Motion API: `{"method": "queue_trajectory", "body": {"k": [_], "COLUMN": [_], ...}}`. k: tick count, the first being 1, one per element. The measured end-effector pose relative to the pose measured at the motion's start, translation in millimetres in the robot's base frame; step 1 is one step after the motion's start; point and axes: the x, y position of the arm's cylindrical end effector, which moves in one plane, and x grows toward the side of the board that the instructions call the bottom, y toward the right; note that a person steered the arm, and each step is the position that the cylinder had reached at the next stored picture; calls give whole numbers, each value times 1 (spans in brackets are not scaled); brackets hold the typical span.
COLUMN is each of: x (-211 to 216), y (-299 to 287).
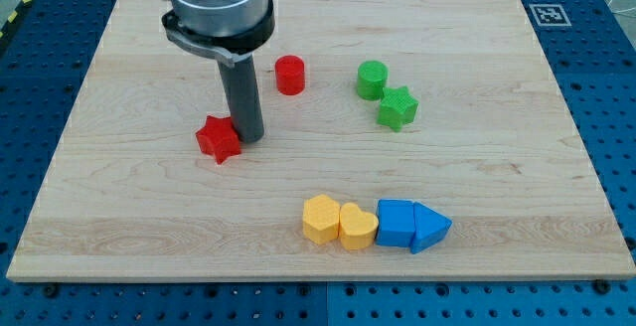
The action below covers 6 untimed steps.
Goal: Move the red star left and down
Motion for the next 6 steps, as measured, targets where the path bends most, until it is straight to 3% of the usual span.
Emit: {"method": "queue_trajectory", "body": {"k": [4,6], "x": [-23,-3], "y": [-89,-89]}}
